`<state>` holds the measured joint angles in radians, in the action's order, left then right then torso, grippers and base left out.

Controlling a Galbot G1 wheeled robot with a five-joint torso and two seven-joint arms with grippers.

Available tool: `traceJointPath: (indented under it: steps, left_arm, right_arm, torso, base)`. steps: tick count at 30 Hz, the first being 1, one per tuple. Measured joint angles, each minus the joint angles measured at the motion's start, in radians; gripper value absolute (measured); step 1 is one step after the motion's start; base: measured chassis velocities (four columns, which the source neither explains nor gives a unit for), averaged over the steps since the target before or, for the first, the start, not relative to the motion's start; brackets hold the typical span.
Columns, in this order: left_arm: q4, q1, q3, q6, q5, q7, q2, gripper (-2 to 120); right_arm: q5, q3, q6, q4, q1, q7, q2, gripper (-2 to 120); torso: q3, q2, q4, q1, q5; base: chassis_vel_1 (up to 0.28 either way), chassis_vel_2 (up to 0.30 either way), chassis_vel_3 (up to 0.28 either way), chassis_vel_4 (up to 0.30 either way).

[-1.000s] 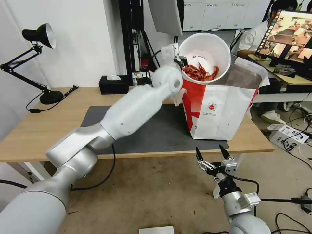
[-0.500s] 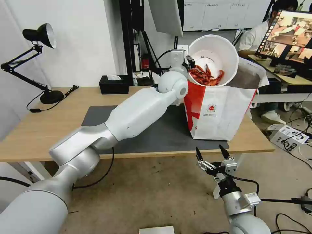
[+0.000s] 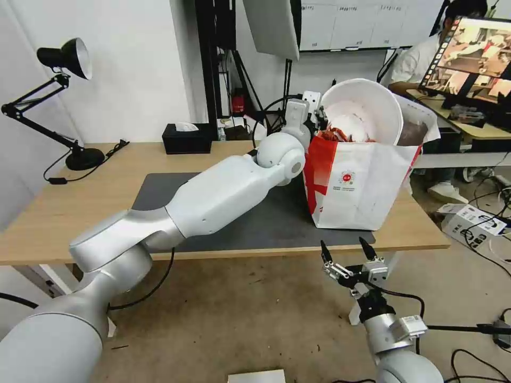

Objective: Pick up the trash from the table and place it into the takeout bag.

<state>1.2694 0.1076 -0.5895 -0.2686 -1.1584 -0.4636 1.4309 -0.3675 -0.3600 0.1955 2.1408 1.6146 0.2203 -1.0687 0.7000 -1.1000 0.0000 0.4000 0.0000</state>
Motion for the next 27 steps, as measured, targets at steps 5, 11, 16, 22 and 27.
traceJointPath:
  steps: [5, 11, 16, 22, 27]
  left_arm:
    - [0.0, 0.0, 0.008, -0.044, -0.057, 0.008, -0.001, 0]
    - [-0.008, 0.005, 0.006, -0.141, -0.091, 0.023, -0.007, 0]
    - [-0.013, 0.006, 0.002, -0.181, -0.1, 0.024, -0.002, 9]
    - [-0.014, 0.008, -0.001, -0.229, -0.12, 0.028, 0.017, 30]
    - [-0.013, 0.007, -0.001, -0.24, -0.128, 0.031, 0.021, 49]
  right_arm:
    - [0.0, 0.0, 0.0, 0.0, 0.0, 0.0, 0.0, 100]
    - [0.0, 0.0, 0.0, 0.0, 0.0, 0.0, 0.0, 100]
    - [0.0, 0.0, 0.0, 0.0, 0.0, 0.0, 0.0, 100]
    - [0.0, 0.0, 0.0, 0.0, 0.0, 0.0, 0.0, 100]
    - [0.0, 0.0, 0.0, 0.0, 0.0, 0.0, 0.0, 100]
  torso:
    - [0.0, 0.0, -0.0001, 0.0, 0.0]
    - [0.0, 0.0, 0.0, 0.0, 0.0]
    - [0.0, 0.0, 0.0001, 0.0, 0.0]
    - [0.0, 0.0, -0.0001, 0.0, 0.0]
    - [0.0, 0.0, 0.0001, 0.0, 0.0]
  base:
    - [0.0, 0.0, 0.0, 0.0]
    - [0.0, 0.0, 0.0, 0.0]
    - [0.0, 0.0, 0.0, 0.0]
    - [0.0, 0.0, 0.0, 0.0]
    - [0.0, 0.0, 0.0, 0.0]
